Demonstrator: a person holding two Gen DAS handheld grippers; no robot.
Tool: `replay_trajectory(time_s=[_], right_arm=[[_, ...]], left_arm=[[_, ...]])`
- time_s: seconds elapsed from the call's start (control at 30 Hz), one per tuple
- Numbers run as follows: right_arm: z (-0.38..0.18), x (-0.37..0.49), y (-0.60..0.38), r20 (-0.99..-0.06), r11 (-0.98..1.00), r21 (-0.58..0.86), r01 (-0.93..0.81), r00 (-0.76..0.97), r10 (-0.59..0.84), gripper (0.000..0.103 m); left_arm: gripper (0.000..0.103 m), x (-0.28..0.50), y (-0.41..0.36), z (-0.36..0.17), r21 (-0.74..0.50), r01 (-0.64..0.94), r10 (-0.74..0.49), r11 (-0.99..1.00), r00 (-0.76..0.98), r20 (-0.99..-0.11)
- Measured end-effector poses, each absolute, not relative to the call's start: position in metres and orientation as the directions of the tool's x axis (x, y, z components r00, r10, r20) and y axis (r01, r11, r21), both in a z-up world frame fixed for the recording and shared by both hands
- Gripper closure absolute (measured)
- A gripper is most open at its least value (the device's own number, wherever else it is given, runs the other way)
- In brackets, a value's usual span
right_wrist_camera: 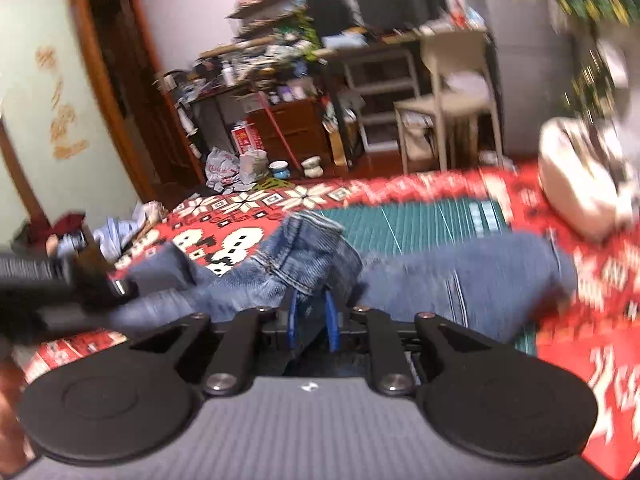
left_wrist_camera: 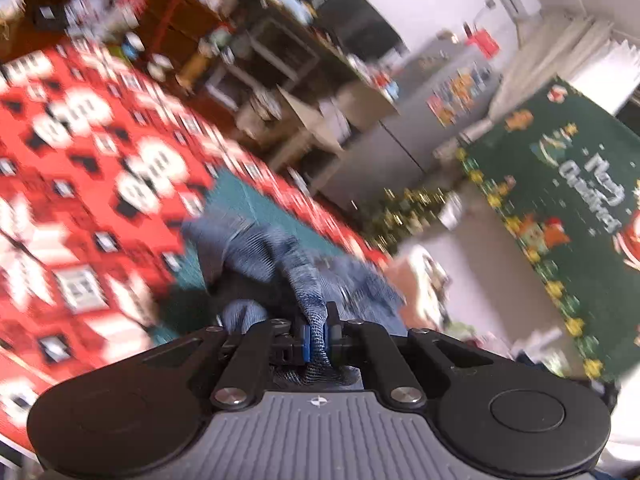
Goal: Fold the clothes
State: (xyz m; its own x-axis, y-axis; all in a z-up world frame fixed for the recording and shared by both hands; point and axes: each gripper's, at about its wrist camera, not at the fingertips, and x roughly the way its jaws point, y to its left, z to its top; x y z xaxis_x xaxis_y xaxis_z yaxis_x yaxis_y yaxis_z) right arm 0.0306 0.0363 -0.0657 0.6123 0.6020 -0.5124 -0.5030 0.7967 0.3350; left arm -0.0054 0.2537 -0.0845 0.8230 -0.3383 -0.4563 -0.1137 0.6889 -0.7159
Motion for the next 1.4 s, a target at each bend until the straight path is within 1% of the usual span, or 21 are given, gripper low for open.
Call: replay_trajectory(time_s=[0.03, 0.07, 0.1, 0.13, 0.2, 0.33, 0.37, 0.43, 0.6, 0.77, 0.8, 0.83, 1.0, 1.1, 1.2, 1.33, 1.4], right_arm=[[-0.067, 0.033, 0.03, -0.503, 0.79, 0.37, -0.488, 0.61, 0.613, 0.08], [-0.067, 0.033, 0.025, -0.491, 0.78, 0.406, -0.476, 0.605, 0.626, 0.078], [-0.068, 0.033, 0.02, -0.484, 0.77, 0.433, -0.469, 0.6, 0.637, 0.07], [-0.07, 0.032, 0.018, -0.483, 0.766, 0.448, -0.461, 0.596, 0.641, 0.06], [-0.073, 0.031, 0.012, -0.485, 0.761, 0.471, -0.446, 0.59, 0.646, 0.054], [-0.08, 0.033, 0.01, -0.512, 0.781, 0.458, -0.425, 0.591, 0.623, 0.05], [-0.083, 0.033, 0.009, -0.515, 0.78, 0.467, -0.418, 0.589, 0.623, 0.047], [-0.087, 0.034, 0.009, -0.52, 0.782, 0.476, -0.402, 0.589, 0.619, 0.032], [-0.094, 0.036, 0.011, -0.527, 0.798, 0.447, -0.404, 0.602, 0.6, 0.024], [-0.091, 0.035, 0.011, -0.518, 0.795, 0.452, -0.405, 0.606, 0.604, 0.009], [-0.089, 0.034, 0.011, -0.516, 0.794, 0.451, -0.409, 0.607, 0.605, 0.004], [-0.088, 0.033, 0.012, -0.513, 0.791, 0.45, -0.415, 0.604, 0.61, 0.001], [-0.077, 0.031, 0.016, -0.53, 0.792, 0.436, -0.427, 0.589, 0.61, 0.001], [-0.069, 0.029, 0.019, -0.571, 0.829, 0.391, -0.4, 0.601, 0.559, 0.001], [-0.062, 0.029, 0.019, -0.621, 0.88, 0.314, -0.358, 0.623, 0.475, 0.001], [-0.048, 0.022, 0.014, -0.634, 0.904, 0.246, -0.349, 0.648, 0.423, 0.001], [-0.045, 0.019, 0.016, -0.642, 0.918, 0.18, -0.354, 0.664, 0.382, 0.001]], left_arm=[[0.098, -0.003, 0.25, -0.091, -0.731, -0.117, -0.364, 0.673, 0.807, -0.465], [0.098, -0.001, 0.247, -0.097, -0.741, -0.126, -0.382, 0.659, 0.793, -0.475], [0.098, 0.0, 0.244, -0.102, -0.749, -0.134, -0.396, 0.648, 0.782, -0.482], [0.098, 0.001, 0.241, -0.107, -0.756, -0.142, -0.407, 0.639, 0.772, -0.489], [0.098, 0.003, 0.236, -0.112, -0.763, -0.148, -0.419, 0.63, 0.762, -0.493], [0.098, 0.003, 0.233, -0.111, -0.749, -0.139, -0.416, 0.647, 0.759, -0.5], [0.098, 0.002, 0.232, -0.111, -0.748, -0.138, -0.415, 0.65, 0.76, -0.501], [0.097, 0.001, 0.232, -0.11, -0.744, -0.135, -0.413, 0.655, 0.761, -0.501], [0.098, 0.001, 0.23, -0.109, -0.727, -0.128, -0.404, 0.675, 0.761, -0.508], [0.097, 0.001, 0.227, -0.108, -0.711, -0.12, -0.395, 0.693, 0.762, -0.514], [0.097, 0.001, 0.227, -0.108, -0.712, -0.12, -0.395, 0.692, 0.762, -0.513], [0.097, 0.001, 0.228, -0.108, -0.713, -0.121, -0.396, 0.69, 0.762, -0.512], [0.097, 0.002, 0.229, -0.109, -0.715, -0.121, -0.398, 0.689, 0.761, -0.512], [0.097, 0.001, 0.228, -0.108, -0.707, -0.119, -0.394, 0.697, 0.761, -0.515], [0.097, 0.001, 0.226, -0.108, -0.701, -0.117, -0.39, 0.704, 0.761, -0.519], [0.097, 0.001, 0.226, -0.108, -0.698, -0.117, -0.387, 0.706, 0.761, -0.52], [0.097, 0.001, 0.225, -0.107, -0.696, -0.117, -0.386, 0.708, 0.762, -0.521]])
